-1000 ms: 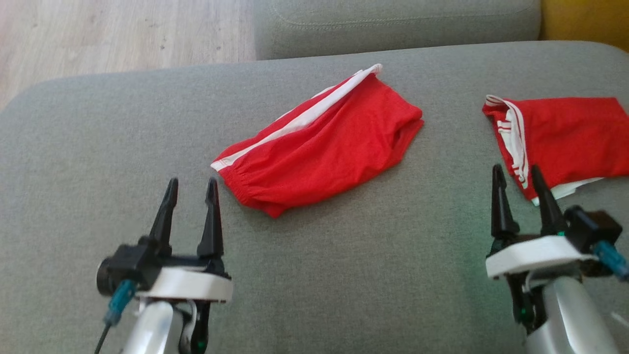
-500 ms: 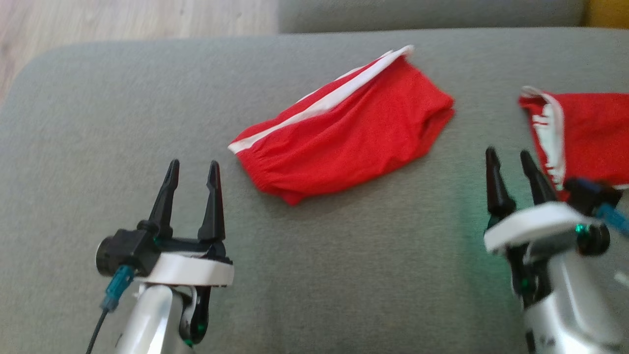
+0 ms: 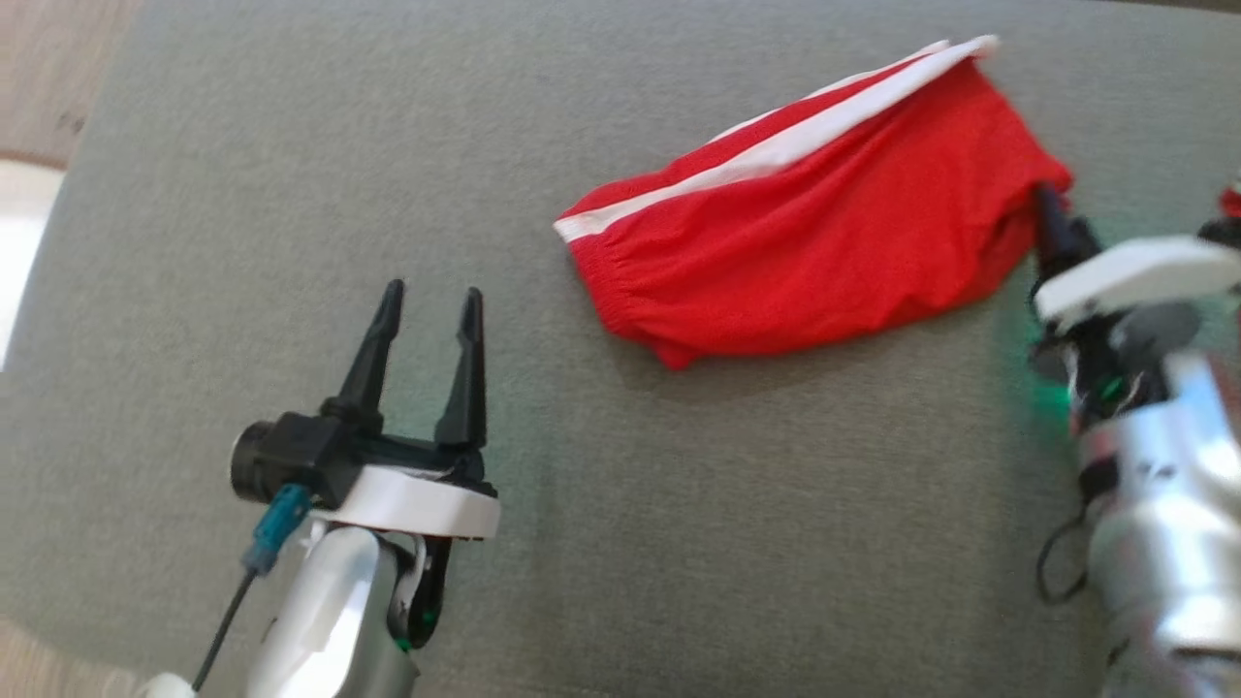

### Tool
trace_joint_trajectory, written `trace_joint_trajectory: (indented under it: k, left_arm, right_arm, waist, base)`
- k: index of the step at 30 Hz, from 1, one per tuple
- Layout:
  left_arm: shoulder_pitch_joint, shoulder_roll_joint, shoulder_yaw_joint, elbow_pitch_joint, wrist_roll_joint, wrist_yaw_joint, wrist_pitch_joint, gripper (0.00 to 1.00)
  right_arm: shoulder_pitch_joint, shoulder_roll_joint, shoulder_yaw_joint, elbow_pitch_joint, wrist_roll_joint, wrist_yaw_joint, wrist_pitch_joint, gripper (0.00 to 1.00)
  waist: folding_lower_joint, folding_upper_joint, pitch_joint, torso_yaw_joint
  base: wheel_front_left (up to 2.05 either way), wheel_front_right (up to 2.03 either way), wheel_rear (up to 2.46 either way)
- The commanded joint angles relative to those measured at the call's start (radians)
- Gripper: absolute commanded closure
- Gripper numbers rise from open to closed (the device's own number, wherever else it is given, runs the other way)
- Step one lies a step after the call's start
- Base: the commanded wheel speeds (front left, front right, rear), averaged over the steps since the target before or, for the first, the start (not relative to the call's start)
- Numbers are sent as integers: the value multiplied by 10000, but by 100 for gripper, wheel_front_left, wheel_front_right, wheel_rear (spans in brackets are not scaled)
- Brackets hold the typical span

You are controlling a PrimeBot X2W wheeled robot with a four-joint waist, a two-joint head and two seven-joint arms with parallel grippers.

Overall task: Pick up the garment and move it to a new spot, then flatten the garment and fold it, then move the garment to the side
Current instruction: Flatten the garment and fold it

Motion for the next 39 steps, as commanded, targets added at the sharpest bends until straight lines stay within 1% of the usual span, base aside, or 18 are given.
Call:
trace_joint_trajectory:
  k: [1, 4, 7, 8, 15, 20, 21, 22, 23, 29, 39]
  left_arm:
    - [-331, 55, 218, -191, 125, 61, -51, 0]
    - [-464, 54, 75, -103, 198, 157, -51, 0]
    - [-514, 54, -69, -82, 164, 227, -51, 0]
    - [-503, 54, -123, -98, 127, 276, -51, 0]
    - [-475, 53, -163, -131, 49, 385, -51, 0]
    - [-525, 53, -140, -141, 24, 392, -51, 0]
    - [-545, 53, -143, -145, 9, 390, -51, 0]
    - [-562, 53, -153, -151, -9, 392, -51, 0]
    - [-575, 53, -165, -155, -23, 396, -51, 0]
    - [-606, 53, -209, -112, -86, 405, -51, 0]
    - [-457, 53, -113, -28, -47, 425, -51, 0]
  right_arm:
    - [-336, 217, 165, 244, 313, -7, 183, 0]
    - [-949, 217, -148, 1206, 562, -7, 163, 0]
    - [-1398, 217, -292, 1983, 673, -7, 119, 0]
    - [-1642, 217, -290, 2432, 669, -7, 130, 0]
    - [-2386, 217, -148, 3697, 334, -7, 164, 0]
    - [-2752, 217, -77, 4207, 80, -7, 127, 0]
    - [-2805, 217, -61, 4272, -6, -7, 133, 18]
    - [-2856, 217, -53, 4323, -82, -7, 137, 77]
    - [-2899, 217, -36, 4364, -173, -7, 127, 100]
    - [-3056, 217, -62, 4488, -498, -7, -13, 100]
    - [-3018, 156, 132, 4391, -955, -7, -1167, 100]
  waist:
    - [0, -1, 263, 338]
    - [0, -1, 388, 581]
    - [0, -1, 416, 757]
    - [0, -1, 435, 821]
    - [0, -1, 429, 878]
    - [0, -1, 477, 820]
    - [0, -1, 496, 810]
    - [0, -1, 514, 803]
    - [0, -1, 528, 795]
    - [0, -1, 528, 766]
    - [0, -1, 154, 582]
  base:
    - [0, 0, 0]
    - [0, 0, 0]
    - [0, 0, 0]
    - [0, 0, 0]
    - [0, 0, 0]
    - [0, 0, 0]
    - [0, 0, 0]
    - [0, 0, 0]
    - [0, 0, 0]
    - [0, 0, 0]
    - [0, 0, 0]
